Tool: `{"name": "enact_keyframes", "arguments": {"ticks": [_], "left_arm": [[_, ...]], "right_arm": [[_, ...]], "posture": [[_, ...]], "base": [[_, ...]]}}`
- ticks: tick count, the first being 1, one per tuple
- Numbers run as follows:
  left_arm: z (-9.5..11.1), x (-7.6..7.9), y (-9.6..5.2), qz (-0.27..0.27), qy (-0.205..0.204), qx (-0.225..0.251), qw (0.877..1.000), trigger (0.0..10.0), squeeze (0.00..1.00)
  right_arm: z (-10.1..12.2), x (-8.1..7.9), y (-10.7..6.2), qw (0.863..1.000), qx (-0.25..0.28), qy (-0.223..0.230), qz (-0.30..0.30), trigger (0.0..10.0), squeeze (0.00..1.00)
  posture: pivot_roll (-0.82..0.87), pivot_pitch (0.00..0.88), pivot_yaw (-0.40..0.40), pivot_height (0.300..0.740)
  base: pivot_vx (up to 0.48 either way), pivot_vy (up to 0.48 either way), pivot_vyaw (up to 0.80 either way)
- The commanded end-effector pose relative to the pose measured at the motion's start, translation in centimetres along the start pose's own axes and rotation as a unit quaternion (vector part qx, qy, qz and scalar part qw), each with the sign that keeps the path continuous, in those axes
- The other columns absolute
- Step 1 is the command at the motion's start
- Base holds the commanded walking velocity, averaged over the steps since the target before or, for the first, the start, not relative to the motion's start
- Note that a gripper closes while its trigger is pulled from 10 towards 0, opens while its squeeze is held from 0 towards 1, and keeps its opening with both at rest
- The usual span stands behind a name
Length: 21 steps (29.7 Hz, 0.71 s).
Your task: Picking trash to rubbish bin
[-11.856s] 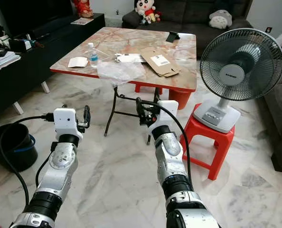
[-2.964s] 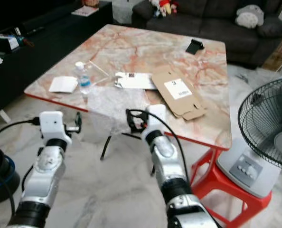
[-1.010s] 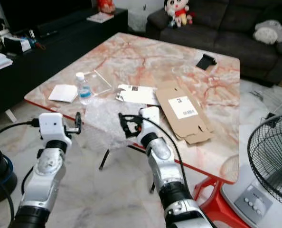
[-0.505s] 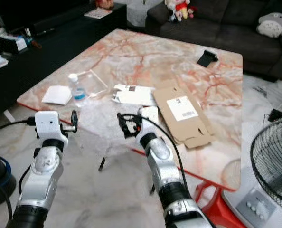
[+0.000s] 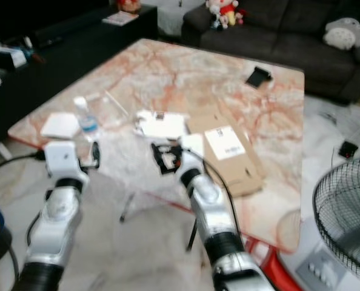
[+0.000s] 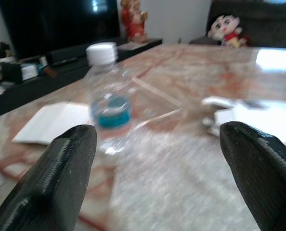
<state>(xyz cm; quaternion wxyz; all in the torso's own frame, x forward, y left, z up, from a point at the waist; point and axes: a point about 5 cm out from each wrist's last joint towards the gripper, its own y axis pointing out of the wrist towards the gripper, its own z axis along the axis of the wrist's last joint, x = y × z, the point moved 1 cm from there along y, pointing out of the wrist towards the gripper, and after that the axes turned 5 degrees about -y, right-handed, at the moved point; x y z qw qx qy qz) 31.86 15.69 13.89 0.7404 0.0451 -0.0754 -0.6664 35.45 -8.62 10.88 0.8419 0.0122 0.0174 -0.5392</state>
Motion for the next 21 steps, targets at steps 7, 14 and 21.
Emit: {"name": "enact_keyframes", "arguments": {"ticks": [7, 14, 21], "left_arm": [[0.37, -0.33, -0.17, 0.000, 0.005, 0.008, 1.000, 10.0, 0.00], [0.26, -0.47, -0.30, 0.000, 0.008, 0.004, 1.000, 10.0, 0.00], [0.01, -0.46, -0.57, -0.002, 0.010, -0.003, 1.000, 10.0, 0.00]], "right_arm": [[0.07, -1.17, 0.26, 1.000, -0.006, 0.006, 0.023, 10.0, 0.00], [-0.04, -1.04, 0.06, 0.999, -0.012, 0.029, 0.025, 10.0, 0.00], [-0.62, -0.36, -0.33, 0.997, -0.043, 0.065, 0.008, 10.0, 0.00]], "posture": [[0.02, 0.087, -0.067, 0.740], [0.02, 0.096, -0.072, 0.740], [0.01, 0.100, -0.074, 0.740]], "base": [[0.000, 0.000, 0.00], [0.000, 0.000, 0.00], [0.000, 0.000, 0.00]]}}
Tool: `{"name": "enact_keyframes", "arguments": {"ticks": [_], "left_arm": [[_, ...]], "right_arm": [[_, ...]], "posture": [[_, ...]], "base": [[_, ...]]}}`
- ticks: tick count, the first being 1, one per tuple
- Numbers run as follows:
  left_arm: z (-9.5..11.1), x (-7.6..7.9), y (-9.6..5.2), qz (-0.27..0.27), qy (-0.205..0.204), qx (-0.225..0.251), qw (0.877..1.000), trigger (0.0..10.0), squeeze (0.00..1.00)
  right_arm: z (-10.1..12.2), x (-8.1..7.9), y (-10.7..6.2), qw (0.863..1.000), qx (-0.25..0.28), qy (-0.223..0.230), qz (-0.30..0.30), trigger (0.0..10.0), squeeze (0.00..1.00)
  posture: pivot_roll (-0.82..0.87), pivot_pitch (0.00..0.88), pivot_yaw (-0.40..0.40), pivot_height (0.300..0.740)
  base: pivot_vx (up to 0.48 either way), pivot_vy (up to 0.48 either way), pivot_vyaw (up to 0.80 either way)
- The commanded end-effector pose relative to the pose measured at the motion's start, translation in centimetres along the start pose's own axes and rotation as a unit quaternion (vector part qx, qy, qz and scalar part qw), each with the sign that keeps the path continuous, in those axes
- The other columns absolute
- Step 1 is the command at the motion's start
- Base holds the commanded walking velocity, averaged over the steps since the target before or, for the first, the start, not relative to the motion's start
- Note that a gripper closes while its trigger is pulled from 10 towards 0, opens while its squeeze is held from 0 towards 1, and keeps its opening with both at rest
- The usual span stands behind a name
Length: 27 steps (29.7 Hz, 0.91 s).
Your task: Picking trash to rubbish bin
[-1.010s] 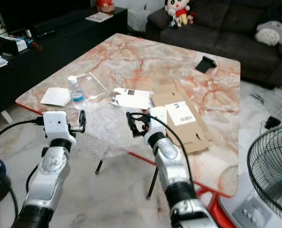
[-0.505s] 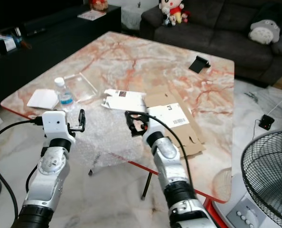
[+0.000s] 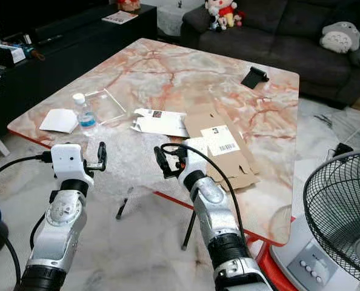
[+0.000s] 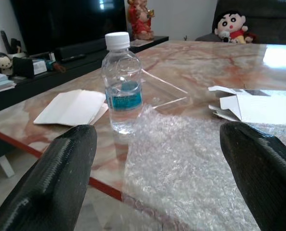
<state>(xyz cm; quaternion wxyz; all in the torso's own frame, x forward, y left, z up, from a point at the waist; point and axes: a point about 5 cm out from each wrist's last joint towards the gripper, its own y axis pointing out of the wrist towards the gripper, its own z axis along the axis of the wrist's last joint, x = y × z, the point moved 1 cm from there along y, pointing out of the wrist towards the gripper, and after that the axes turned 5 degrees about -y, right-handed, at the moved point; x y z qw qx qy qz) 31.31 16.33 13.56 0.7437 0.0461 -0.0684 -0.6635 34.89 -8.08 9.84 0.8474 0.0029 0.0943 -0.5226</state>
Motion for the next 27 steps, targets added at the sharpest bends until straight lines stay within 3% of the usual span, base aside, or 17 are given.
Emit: {"name": "enact_keyframes", "arguments": {"ticks": [1, 2, 11, 23, 24, 25, 26, 27], "left_arm": [[0.1, 0.4, -0.1, -0.007, 0.003, -0.001, 1.000, 10.0, 0.00], [0.0, 0.6, -0.1, -0.013, 0.001, -0.006, 1.000, 10.0, 0.00], [-0.3, 0.8, -0.3, -0.023, 0.000, -0.017, 1.000, 10.0, 0.00], [-0.4, 1.0, -0.3, -0.032, -0.001, -0.020, 0.999, 10.0, 0.00], [-0.4, 1.1, -0.2, -0.033, -0.001, -0.020, 0.999, 10.0, 0.00], [-0.4, 1.1, -0.2, -0.033, -0.001, -0.020, 0.999, 10.0, 0.00], [-0.4, 1.1, -0.2, -0.034, -0.001, -0.020, 0.999, 10.0, 0.00], [-0.4, 1.1, -0.2, -0.034, -0.001, -0.020, 0.999, 10.0, 0.00]], "right_arm": [[0.1, 0.4, -0.1, 0.999, -0.007, 0.031, -0.012, 10.0, 0.00], [-0.5, 0.2, -0.1, 0.996, -0.026, 0.086, -0.009, 10.0, 0.00], [-0.7, -0.9, 0.1, 0.982, -0.052, 0.179, 0.018, 10.0, 0.00], [0.2, -1.8, 0.3, 0.974, -0.049, 0.214, 0.052, 10.0, 0.00], [0.2, -1.9, 0.4, 0.975, -0.050, 0.211, 0.054, 8.0, 0.00], [0.2, -1.9, 0.4, 0.975, -0.050, 0.211, 0.054, 8.0, 0.00], [0.2, -2.0, 0.4, 0.976, -0.053, 0.205, 0.053, 5.0, 0.00], [0.2, -2.0, 0.4, 0.976, -0.052, 0.206, 0.055, 0.0, 0.00]], "posture": [[0.01, 0.102, -0.079, 0.740], [0.01, 0.102, -0.079, 0.740], [0.02, 0.102, -0.085, 0.740], [0.02, 0.095, -0.083, 0.740], [0.02, 0.094, -0.082, 0.740], [0.02, 0.094, -0.082, 0.740], [0.02, 0.092, -0.080, 0.740], [0.02, 0.092, -0.080, 0.740]], "base": [[0.000, 0.000, 0.00], [0.000, 0.000, 0.00], [0.000, 0.000, 0.00], [0.000, 0.000, 0.00], [0.000, 0.000, 0.00], [0.000, 0.000, 0.00], [0.000, 0.000, 0.00], [0.000, 0.000, 0.00]]}}
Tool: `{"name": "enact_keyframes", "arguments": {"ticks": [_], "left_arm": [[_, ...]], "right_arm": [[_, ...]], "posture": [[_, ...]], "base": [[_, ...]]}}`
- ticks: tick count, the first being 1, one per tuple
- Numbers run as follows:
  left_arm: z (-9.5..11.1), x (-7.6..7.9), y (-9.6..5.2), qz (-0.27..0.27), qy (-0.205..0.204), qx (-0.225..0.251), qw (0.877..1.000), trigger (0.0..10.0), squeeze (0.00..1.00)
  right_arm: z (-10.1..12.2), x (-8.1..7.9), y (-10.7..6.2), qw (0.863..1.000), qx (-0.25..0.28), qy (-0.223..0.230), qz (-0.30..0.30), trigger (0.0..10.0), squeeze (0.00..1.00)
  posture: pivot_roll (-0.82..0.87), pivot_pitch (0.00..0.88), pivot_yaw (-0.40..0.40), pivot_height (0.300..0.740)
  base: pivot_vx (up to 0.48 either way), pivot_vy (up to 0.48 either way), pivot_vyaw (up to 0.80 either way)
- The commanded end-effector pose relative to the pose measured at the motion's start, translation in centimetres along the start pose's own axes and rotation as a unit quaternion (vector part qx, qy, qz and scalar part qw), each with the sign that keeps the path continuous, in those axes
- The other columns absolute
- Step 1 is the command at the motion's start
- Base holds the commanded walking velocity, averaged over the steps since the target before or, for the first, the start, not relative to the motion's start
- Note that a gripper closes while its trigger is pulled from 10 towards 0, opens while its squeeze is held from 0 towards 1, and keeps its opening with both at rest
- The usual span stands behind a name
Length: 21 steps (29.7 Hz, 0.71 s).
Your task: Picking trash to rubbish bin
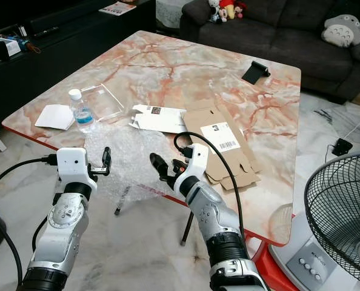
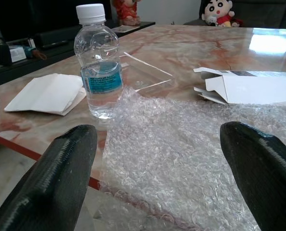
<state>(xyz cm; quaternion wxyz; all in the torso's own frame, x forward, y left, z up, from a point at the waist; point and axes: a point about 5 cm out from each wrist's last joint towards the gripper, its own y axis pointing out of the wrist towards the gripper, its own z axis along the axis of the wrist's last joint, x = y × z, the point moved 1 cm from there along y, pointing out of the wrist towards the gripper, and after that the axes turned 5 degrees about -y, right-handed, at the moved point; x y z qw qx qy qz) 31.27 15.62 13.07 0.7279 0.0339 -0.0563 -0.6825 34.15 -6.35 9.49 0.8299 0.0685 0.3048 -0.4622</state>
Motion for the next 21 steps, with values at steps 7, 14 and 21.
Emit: {"name": "enact_keyframes", "arguments": {"ticks": [7, 14, 21], "left_arm": [[0.2, 0.6, 0.1, -0.018, 0.002, -0.003, 1.000, 10.0, 0.00], [0.2, 1.1, 0.1, -0.031, 0.002, -0.005, 1.000, 10.0, 0.00], [0.3, 1.4, 0.2, -0.043, 0.006, -0.005, 0.999, 10.0, 0.00]], "right_arm": [[0.2, -0.9, 0.3, 1.000, 0.000, -0.018, 0.014, 0.0, 0.00], [-0.5, -1.3, 0.4, 1.000, -0.003, -0.017, 0.019, 0.0, 0.00], [-0.9, -1.7, 0.6, 1.000, -0.004, -0.011, 0.027, 0.0, 0.00]], "posture": [[0.03, 0.086, -0.072, 0.740], [0.03, 0.085, -0.068, 0.740], [0.04, 0.079, -0.063, 0.740]], "base": [[0.000, 0.000, 0.00], [0.000, 0.000, 0.00], [0.000, 0.000, 0.00]]}}
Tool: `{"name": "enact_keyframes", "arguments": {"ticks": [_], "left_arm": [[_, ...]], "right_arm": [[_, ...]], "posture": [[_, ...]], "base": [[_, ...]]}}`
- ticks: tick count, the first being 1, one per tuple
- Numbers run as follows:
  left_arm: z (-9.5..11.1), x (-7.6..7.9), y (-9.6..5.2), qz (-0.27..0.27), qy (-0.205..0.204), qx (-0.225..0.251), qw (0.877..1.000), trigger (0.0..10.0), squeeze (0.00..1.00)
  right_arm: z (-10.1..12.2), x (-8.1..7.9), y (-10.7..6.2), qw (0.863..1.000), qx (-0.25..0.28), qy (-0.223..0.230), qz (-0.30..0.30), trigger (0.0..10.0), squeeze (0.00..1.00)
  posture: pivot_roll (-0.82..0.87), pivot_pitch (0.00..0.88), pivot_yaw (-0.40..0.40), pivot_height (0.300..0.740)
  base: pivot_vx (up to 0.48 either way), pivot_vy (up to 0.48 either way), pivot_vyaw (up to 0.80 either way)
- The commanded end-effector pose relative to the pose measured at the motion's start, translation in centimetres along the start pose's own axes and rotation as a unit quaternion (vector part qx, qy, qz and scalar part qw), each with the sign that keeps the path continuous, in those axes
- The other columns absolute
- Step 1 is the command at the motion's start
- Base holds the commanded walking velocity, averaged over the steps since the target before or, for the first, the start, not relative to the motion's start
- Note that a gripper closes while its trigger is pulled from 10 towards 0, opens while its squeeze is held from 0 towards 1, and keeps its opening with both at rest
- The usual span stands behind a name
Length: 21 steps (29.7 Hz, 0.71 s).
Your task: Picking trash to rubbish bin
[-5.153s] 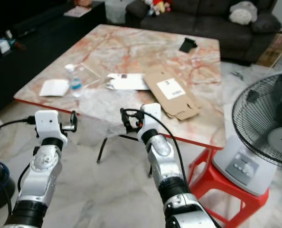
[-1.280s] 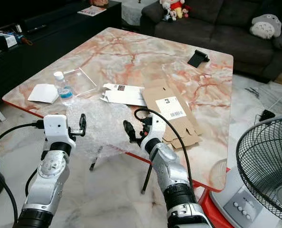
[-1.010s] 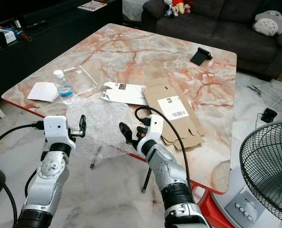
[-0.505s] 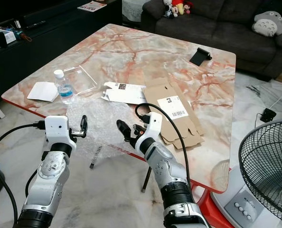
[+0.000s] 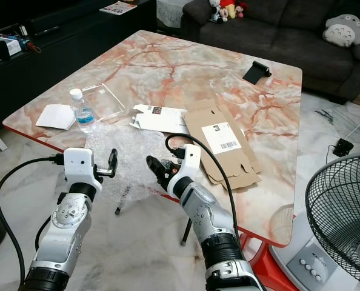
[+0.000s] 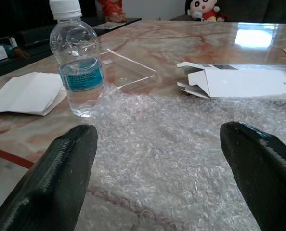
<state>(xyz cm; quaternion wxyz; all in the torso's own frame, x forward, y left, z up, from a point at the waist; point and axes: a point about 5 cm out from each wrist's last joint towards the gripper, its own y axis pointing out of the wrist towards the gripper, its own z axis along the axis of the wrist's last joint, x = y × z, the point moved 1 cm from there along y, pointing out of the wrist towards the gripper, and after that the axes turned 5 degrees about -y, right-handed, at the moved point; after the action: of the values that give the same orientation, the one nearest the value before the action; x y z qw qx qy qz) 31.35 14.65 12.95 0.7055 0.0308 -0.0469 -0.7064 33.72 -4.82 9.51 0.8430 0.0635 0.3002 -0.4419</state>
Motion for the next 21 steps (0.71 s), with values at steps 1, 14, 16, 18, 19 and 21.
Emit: {"name": "enact_keyframes", "arguments": {"ticks": [1, 14, 16, 18, 19, 21], "left_arm": [[0.41, 0.46, 0.26, -0.011, 0.004, 0.004, 1.000, 10.0, 0.00], [0.65, 0.28, 0.68, -0.012, 0.007, 0.008, 1.000, 10.0, 0.00], [0.75, 0.24, 0.79, -0.012, 0.007, 0.010, 1.000, 10.0, 0.00], [0.77, 0.22, 0.83, -0.012, 0.008, 0.011, 1.000, 10.0, 0.00], [0.82, 0.23, 0.86, -0.013, 0.008, 0.012, 1.000, 10.0, 0.00], [0.80, 0.19, 0.94, -0.015, 0.009, 0.012, 1.000, 10.0, 0.00]], "right_arm": [[-0.08, -0.48, 0.14, 1.000, 0.005, -0.003, 0.006, 0.0, 0.00], [0.30, -0.79, 0.39, 1.000, 0.023, 0.002, 0.009, 0.0, 0.00], [0.55, -0.90, 0.41, 0.999, 0.031, 0.002, 0.014, 0.0, 0.00], [0.64, -0.94, 0.42, 0.999, 0.034, 0.002, 0.015, 0.0, 0.00], [0.70, -0.95, 0.42, 0.999, 0.035, 0.001, 0.015, 0.0, 0.00], [0.89, -0.95, 0.42, 0.999, 0.039, 0.000, 0.017, 0.0, 0.00]], "posture": [[0.04, 0.077, -0.061, 0.740], [0.04, 0.061, -0.048, 0.740], [0.04, 0.054, -0.041, 0.740], [0.04, 0.048, -0.038, 0.740], [0.04, 0.048, -0.038, 0.740], [0.04, 0.036, -0.030, 0.740]], "base": [[0.000, 0.000, 0.00], [0.000, 0.000, 0.00], [0.000, 0.000, 0.00], [0.000, 0.000, 0.00], [0.000, 0.000, 0.00], [0.000, 0.000, 0.00]]}}
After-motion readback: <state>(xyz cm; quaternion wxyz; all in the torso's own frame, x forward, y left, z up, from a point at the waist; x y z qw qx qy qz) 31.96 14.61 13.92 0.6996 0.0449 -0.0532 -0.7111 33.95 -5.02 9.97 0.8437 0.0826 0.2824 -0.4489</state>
